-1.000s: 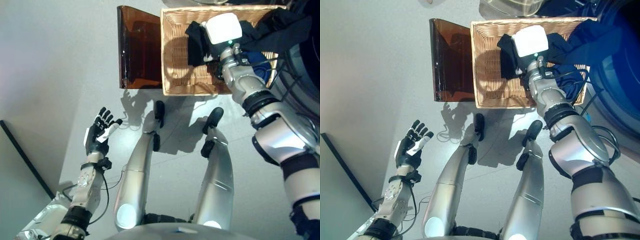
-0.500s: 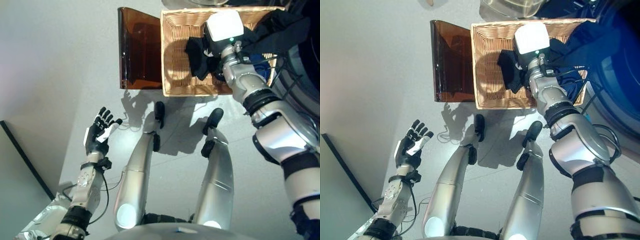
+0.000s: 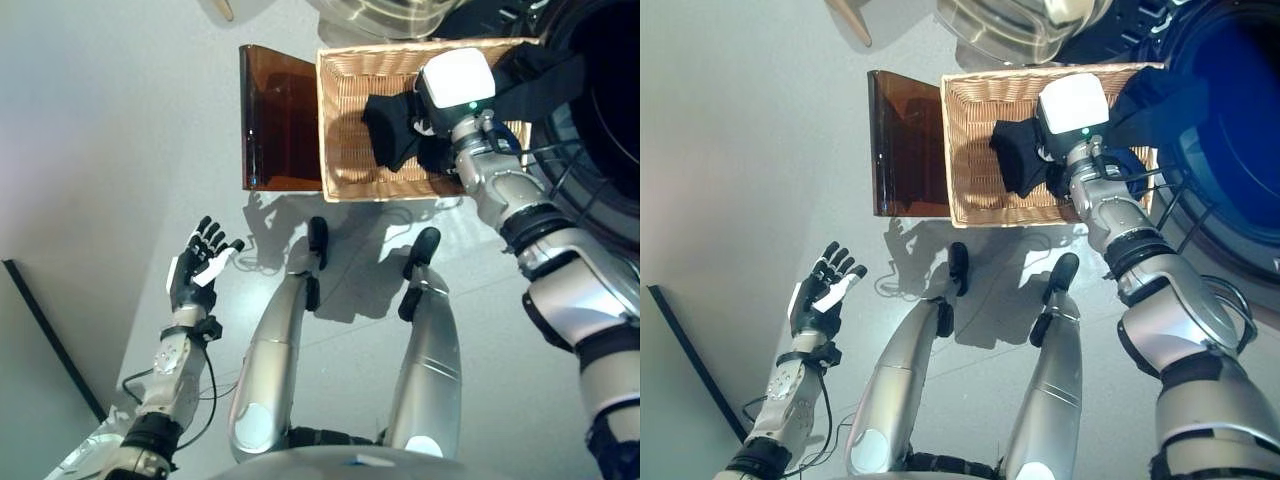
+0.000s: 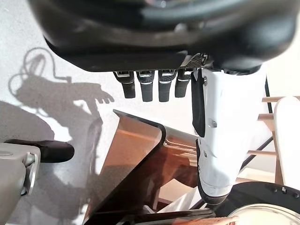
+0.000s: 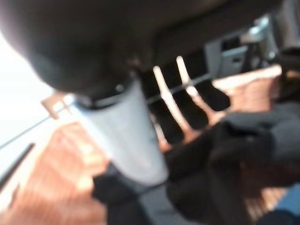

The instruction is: Pick up the clothes and place them into the washing machine

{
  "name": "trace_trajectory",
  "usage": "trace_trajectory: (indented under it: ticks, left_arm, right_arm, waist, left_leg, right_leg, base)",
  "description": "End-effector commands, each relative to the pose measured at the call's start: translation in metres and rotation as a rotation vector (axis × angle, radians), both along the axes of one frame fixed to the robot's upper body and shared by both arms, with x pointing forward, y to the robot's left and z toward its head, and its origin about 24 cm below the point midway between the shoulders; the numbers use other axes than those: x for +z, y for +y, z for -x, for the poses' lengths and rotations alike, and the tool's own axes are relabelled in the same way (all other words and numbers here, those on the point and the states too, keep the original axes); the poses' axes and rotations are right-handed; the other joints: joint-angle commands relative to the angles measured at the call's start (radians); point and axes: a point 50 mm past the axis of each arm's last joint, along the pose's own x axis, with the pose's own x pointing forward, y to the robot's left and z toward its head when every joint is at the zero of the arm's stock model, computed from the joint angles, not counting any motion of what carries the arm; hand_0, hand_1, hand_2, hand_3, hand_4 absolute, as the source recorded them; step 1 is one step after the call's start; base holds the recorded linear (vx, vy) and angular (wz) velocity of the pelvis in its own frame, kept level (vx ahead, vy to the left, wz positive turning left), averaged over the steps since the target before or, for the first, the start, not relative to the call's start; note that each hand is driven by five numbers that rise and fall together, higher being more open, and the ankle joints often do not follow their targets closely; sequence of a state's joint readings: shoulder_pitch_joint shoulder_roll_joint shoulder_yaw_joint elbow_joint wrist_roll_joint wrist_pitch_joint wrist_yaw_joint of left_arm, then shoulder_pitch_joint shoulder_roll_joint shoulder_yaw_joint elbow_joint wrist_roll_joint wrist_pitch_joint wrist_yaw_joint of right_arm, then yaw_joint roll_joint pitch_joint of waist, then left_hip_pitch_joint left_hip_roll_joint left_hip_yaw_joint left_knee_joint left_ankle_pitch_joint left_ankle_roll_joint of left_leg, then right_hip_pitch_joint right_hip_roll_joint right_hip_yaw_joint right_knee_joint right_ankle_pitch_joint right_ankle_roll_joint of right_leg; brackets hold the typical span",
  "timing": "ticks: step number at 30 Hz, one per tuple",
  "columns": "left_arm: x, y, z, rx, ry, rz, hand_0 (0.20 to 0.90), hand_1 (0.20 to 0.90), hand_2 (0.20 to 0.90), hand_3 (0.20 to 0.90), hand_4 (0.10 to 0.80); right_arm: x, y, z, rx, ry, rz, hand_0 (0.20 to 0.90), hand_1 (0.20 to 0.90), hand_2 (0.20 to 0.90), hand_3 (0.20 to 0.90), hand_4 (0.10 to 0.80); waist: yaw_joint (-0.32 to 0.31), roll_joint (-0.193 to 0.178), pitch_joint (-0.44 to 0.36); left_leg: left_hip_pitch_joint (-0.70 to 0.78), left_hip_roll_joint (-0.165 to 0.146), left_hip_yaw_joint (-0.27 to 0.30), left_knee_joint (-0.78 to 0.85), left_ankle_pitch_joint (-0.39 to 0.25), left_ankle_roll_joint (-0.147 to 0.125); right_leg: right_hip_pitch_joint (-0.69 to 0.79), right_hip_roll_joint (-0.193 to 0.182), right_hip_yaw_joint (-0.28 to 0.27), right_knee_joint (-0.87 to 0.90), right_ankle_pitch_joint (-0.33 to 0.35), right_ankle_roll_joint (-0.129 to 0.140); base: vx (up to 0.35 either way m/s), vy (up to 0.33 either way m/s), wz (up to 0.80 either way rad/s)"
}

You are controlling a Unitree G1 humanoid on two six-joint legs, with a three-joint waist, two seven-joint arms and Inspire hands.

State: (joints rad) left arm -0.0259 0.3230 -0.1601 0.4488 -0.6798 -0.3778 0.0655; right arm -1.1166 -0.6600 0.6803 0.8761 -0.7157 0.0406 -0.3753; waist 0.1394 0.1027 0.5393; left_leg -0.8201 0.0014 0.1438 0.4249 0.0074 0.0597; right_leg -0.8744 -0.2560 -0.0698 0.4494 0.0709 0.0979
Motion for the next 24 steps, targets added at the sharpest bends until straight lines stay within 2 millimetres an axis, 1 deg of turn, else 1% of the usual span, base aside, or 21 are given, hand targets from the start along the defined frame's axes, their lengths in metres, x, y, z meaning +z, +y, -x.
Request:
trace_trajectory:
  ticks: [1,4,5,6,8,9,10,11,12,13,14,15,16,17,18,19,20,21,22,23,24]
  left_arm:
    - [-0.006,0.018,0.018,0.080,0.004,-0.047,0.900,0.900,0.900,0.900,0.800]
    - [-0.014,0.018,0.020,0.093,0.044,-0.054,0.900,0.900,0.900,0.900,0.800]
    - [-0.018,0.018,0.022,0.100,0.064,-0.059,0.900,0.900,0.900,0.900,0.800]
    - [-0.018,0.018,0.022,0.099,0.066,-0.059,0.900,0.900,0.900,0.900,0.800]
    - [-0.019,0.018,0.022,0.098,0.068,-0.060,0.900,0.900,0.900,0.900,0.800]
    - [-0.019,0.018,0.022,0.093,0.063,-0.058,0.900,0.900,0.900,0.900,0.800]
    - [-0.019,0.018,0.022,0.093,0.065,-0.058,0.900,0.900,0.900,0.900,0.800]
    - [-0.017,0.018,0.022,0.091,0.054,-0.055,0.900,0.900,0.900,0.900,0.800]
    - [-0.017,0.018,0.022,0.088,0.053,-0.053,0.900,0.900,0.900,0.900,0.800]
    - [-0.017,0.018,0.023,0.088,0.054,-0.052,0.900,0.900,0.900,0.900,0.800]
    - [-0.017,0.018,0.023,0.088,0.057,-0.051,0.900,0.900,0.900,0.900,0.800]
    - [-0.018,0.018,0.024,0.088,0.058,-0.051,0.900,0.900,0.900,0.900,0.800]
    - [-0.018,0.017,0.024,0.085,0.057,-0.047,0.900,0.900,0.900,0.900,0.800]
    - [-0.018,0.017,0.024,0.083,0.057,-0.044,0.900,0.900,0.900,0.900,0.800]
    - [-0.017,0.018,0.024,0.085,0.055,-0.044,0.900,0.900,0.900,0.900,0.800]
    - [-0.017,0.018,0.025,0.081,0.055,-0.046,0.900,0.900,0.900,0.900,0.800]
    - [-0.016,0.018,0.025,0.080,0.048,-0.044,0.900,0.900,0.900,0.900,0.800]
    - [-0.016,0.018,0.025,0.080,0.049,-0.044,0.900,0.900,0.900,0.900,0.800]
    - [-0.016,0.018,0.025,0.082,0.048,-0.043,0.900,0.900,0.900,0.900,0.800]
    - [-0.015,0.019,0.025,0.081,0.044,-0.046,0.900,0.900,0.900,0.900,0.800]
    - [-0.015,0.019,0.025,0.081,0.044,-0.046,0.900,0.900,0.900,0.900,0.800]
  right_arm:
    - [0.042,-0.005,0.013,0.079,-0.209,-0.081,0.200,0.200,0.200,0.200,0.300]
    - [0.030,-0.009,0.017,0.101,-0.198,-0.139,0.200,0.200,0.200,0.200,0.300]
    - [0.025,-0.012,0.019,0.099,-0.192,-0.150,0.200,0.200,0.200,0.200,0.300]
    - [0.024,-0.012,0.019,0.097,-0.190,-0.150,0.200,0.200,0.200,0.200,0.300]
    - [0.019,-0.014,0.019,0.091,-0.172,-0.123,0.200,0.200,0.200,0.200,0.300]
    - [0.019,-0.016,0.018,0.073,-0.158,-0.079,0.513,0.513,0.513,0.513,0.524]
    - [0.019,-0.016,0.018,0.073,-0.157,-0.078,0.513,0.513,0.513,0.513,0.524]
    - [0.020,-0.016,0.016,0.058,-0.147,-0.035,0.900,0.900,0.900,0.900,0.800]
    - [0.020,-0.017,0.015,0.046,-0.138,0.000,0.900,0.900,0.900,0.900,0.800]
    - [0.020,-0.017,0.015,0.046,-0.137,0.001,0.900,0.900,0.900,0.900,0.800]
    - [0.023,-0.017,0.014,0.032,-0.134,0.046,0.900,0.900,0.900,0.900,0.800]
    - [0.023,-0.017,0.014,0.032,-0.132,0.046,0.900,0.900,0.900,0.900,0.800]
    - [0.022,-0.017,0.013,0.028,-0.120,0.078,0.900,0.900,0.900,0.900,0.800]
    - [0.021,-0.018,0.013,0.020,-0.113,0.087,0.900,0.900,0.900,0.900,0.800]
    - [0.020,-0.019,0.012,0.011,-0.104,0.100,0.900,0.900,0.900,0.900,0.800]
    - [0.016,-0.021,0.011,-0.001,-0.081,0.125,0.900,0.900,0.900,0.900,0.800]
    - [0.013,-0.024,0.011,-0.018,-0.062,0.145,0.900,0.900,0.900,0.900,0.800]
    - [0.013,-0.024,0.011,-0.018,-0.060,0.145,0.900,0.900,0.900,0.900,0.800]
    - [0.012,-0.026,0.011,-0.027,-0.054,0.155,0.900,0.900,0.900,0.900,0.800]
    - [0.008,-0.031,0.010,-0.049,-0.034,0.169,0.900,0.900,0.900,0.900,0.800]
    - [0.008,-0.031,0.010,-0.049,-0.034,0.169,0.900,0.900,0.900,0.900,0.800]
  waist:
    - [-0.010,0.060,-0.068]
    - [-0.017,0.054,-0.080]
    - [-0.019,0.055,-0.082]
    - [-0.021,0.051,-0.087]
    - [-0.023,0.047,-0.090]
    - [-0.021,0.049,-0.086]
    - [-0.023,0.046,-0.091]
    - [-0.020,0.051,-0.085]
    - [-0.020,0.052,-0.084]
    - [-0.023,0.049,-0.089]
    - [-0.019,0.053,-0.084]
    - [-0.021,0.050,-0.089]
    - [-0.021,0.050,-0.089]
    - [-0.020,0.049,-0.087]
    - [-0.018,0.053,-0.081]
    - [-0.018,0.048,-0.085]
    - [-0.016,0.052,-0.078]
    - [-0.018,0.048,-0.084]
    - [-0.017,0.051,-0.078]
    - [-0.019,0.044,-0.082]
    - [-0.019,0.044,-0.082]
  left_leg:
    - [0.020,-0.022,-0.002,-0.179,0.080,-0.070]
    - [0.049,-0.023,0.000,-0.191,0.075,-0.068]
    - [0.050,-0.019,0.009,-0.198,0.100,-0.056]
    - [0.062,-0.024,0.000,-0.196,0.074,-0.065]
    - [0.067,-0.024,0.001,-0.197,0.072,-0.064]
    - [0.058,-0.020,0.009,-0.203,0.100,-0.056]
    - [0.069,-0.026,0.000,-0.200,0.073,-0.065]
    - [0.056,-0.019,0.009,-0.206,0.102,-0.057]
    - [0.054,-0.020,0.008,-0.207,0.103,-0.058]
    - [0.065,-0.025,-0.001,-0.204,0.077,-0.066]
    - [0.053,-0.019,0.006,-0.208,0.103,-0.058]
    - [0.064,-0.025,-0.003,-0.206,0.077,-0.067]
    - [0.064,-0.024,-0.004,-0.208,0.077,-0.067]
    - [0.065,-0.024,-0.004,-0.209,0.078,-0.067]
    - [0.055,-0.020,0.006,-0.213,0.105,-0.059]
    - [0.065,-0.025,-0.001,-0.212,0.080,-0.069]
    - [0.055,-0.021,0.006,-0.216,0.108,-0.061]
    - [0.065,-0.027,-0.003,-0.214,0.082,-0.070]
    - [0.055,-0.021,0.006,-0.217,0.108,-0.061]
    - [0.066,-0.027,-0.004,-0.218,0.082,-0.071]
    - [0.066,-0.027,-0.004,-0.219,0.082,-0.071]
  right_leg:
    - [0.001,0.027,-0.003,0.110,-0.104,0.011]
    - [0.032,0.030,0.001,0.090,-0.103,0.013]
    - [0.038,0.034,-0.008,0.072,-0.071,0.005]
    - [0.048,0.032,0.000,0.078,-0.098,0.014]
    - [0.057,0.031,0.003,0.069,-0.095,0.017]
    - [0.053,0.033,-0.006,0.049,-0.065,0.009]
    - [0.063,0.031,0.002,0.056,-0.092,0.018]
    - [0.050,0.032,-0.007,0.048,-0.063,0.009]
    - [0.047,0.034,-0.007,0.049,-0.064,0.008]
    - [0.056,0.032,0.002,0.057,-0.092,0.017]
    - [0.044,0.034,-0.007,0.050,-0.066,0.006]
    - [0.052,0.032,0.001,0.057,-0.093,0.016]
    - [0.051,0.033,0.001,0.057,-0.094,0.015]
    - [0.051,0.034,0.002,0.056,-0.094,0.015]
    - [0.041,0.037,-0.006,0.050,-0.067,0.004]
    - [0.050,0.035,0.001,0.055,-0.094,0.013]
    - [0.042,0.039,-0.006,0.047,-0.067,0.002]
    - [0.051,0.037,0.002,0.054,-0.094,0.012]
    - [0.043,0.039,-0.007,0.046,-0.067,0.003]
    - [0.054,0.037,0.000,0.050,-0.097,0.012]
    - [0.054,0.037,-0.001,0.050,-0.097,0.012]
  base:
    - [0.076,-0.007,-0.12]
    - [0.031,0.002,-0.11]
    - [0.038,0.014,-0.10]
    - [0.047,0.016,-0.14]
    - [0.025,-0.011,-0.04]
    - [0.000,0.000,0.00]
    - [-0.085,-0.006,-0.03]
    - [0.000,0.000,0.00]
    - [0.000,0.000,0.00]
    - [0.000,0.000,0.00]
    - [0.094,-0.008,0.03]
    - [0.000,0.000,0.00]
    - [0.096,-0.009,0.03]
    - [-0.093,0.009,-0.02]
    - [0.000,-0.006,0.04]
    - [-0.090,-0.001,0.02]
    - [0.099,-0.019,0.07]
    - [-0.089,0.002,-0.01]
    - [0.099,-0.021,0.04]
    - [0.000,0.000,0.00]
    - [0.098,-0.023,0.05]
